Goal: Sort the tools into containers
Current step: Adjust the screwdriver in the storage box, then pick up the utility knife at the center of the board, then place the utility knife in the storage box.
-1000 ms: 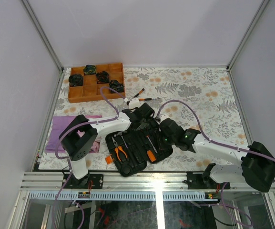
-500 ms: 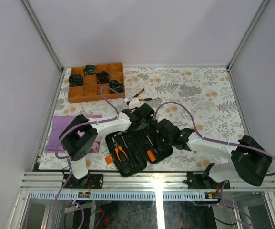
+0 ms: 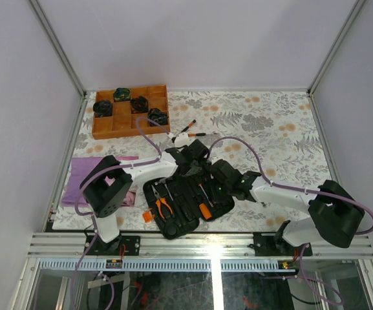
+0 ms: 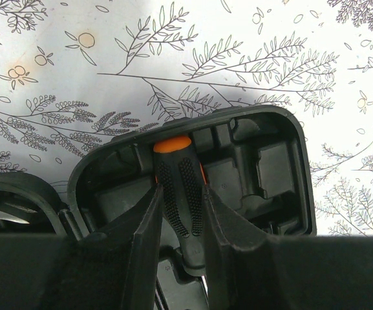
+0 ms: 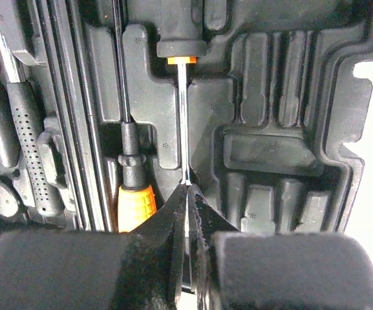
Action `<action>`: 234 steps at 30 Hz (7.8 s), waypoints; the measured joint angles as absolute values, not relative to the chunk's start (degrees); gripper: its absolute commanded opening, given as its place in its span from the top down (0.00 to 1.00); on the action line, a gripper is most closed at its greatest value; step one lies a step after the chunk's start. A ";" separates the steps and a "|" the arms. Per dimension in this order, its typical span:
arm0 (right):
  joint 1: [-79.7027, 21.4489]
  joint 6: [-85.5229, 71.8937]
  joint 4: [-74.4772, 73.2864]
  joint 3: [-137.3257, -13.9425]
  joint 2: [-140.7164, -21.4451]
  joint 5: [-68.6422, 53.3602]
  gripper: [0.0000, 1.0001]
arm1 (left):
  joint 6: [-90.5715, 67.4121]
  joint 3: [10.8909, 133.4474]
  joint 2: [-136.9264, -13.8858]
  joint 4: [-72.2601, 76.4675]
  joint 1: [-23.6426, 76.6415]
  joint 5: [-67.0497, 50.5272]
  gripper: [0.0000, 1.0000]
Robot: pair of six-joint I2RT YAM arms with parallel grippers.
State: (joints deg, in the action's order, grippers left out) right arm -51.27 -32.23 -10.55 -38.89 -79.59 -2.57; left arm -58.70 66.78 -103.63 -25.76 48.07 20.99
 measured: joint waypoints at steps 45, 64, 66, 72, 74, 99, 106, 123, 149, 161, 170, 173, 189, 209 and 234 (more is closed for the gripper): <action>-51.37 -36.32 -14.76 -47.79 -88.73 -1.74 0.87 | -56.58 59.59 -99.37 -14.28 47.88 20.67 0.80; -47.07 -36.86 -14.68 -45.98 -86.67 -0.86 0.79 | -50.54 51.86 -72.03 -27.68 41.45 18.15 0.58; -47.03 -36.91 -14.68 -45.98 -86.61 -0.82 0.79 | -51.75 48.90 -68.79 -31.55 40.25 18.57 0.56; -46.98 -37.19 -14.35 -45.60 -86.30 -0.75 0.79 | -55.48 38.11 -57.95 -38.98 38.81 18.35 0.48; -46.96 -37.23 -14.33 -45.58 -86.26 -0.75 0.79 | -56.29 35.62 -55.83 -39.81 38.35 18.00 0.47; -40.05 -32.97 -14.79 -43.94 -82.39 -1.06 0.65 | -48.12 32.60 -70.22 -16.91 34.04 5.54 0.47; -39.94 -30.50 -20.10 -44.84 -73.23 2.61 0.54 | -45.93 37.10 -73.71 -16.93 32.56 5.65 0.48; -38.74 -36.23 -33.01 -40.88 -57.98 14.37 0.45 | -42.17 47.44 -80.95 -17.30 31.70 7.40 0.45; -22.22 -27.73 -31.75 -42.09 -80.84 6.94 0.49 | -37.17 49.69 -56.05 -40.03 31.44 15.38 0.40; -21.30 -24.47 -29.41 -45.89 -87.53 6.98 0.52 | -36.32 49.69 -55.94 -40.80 31.44 18.02 0.40; -20.14 -23.55 -28.27 -47.40 -89.32 6.15 0.64 | -36.32 49.69 -55.94 -40.80 31.44 18.28 0.40; -18.98 -23.70 -27.68 -47.40 -89.32 5.37 0.69 | -36.29 49.69 -55.96 -40.80 31.44 18.28 0.40; -17.04 -25.34 -27.81 -47.27 -88.97 8.91 0.65 | -36.18 49.69 -56.38 -40.80 31.44 18.28 0.40; -16.82 -26.55 -28.45 -43.66 -83.94 10.20 0.91 | -36.14 49.69 -56.97 -40.77 31.44 17.82 0.40; -42.28 -31.27 -26.98 -61.34 -81.69 5.76 1.00 | -33.08 52.49 -54.63 -41.85 27.68 8.23 0.27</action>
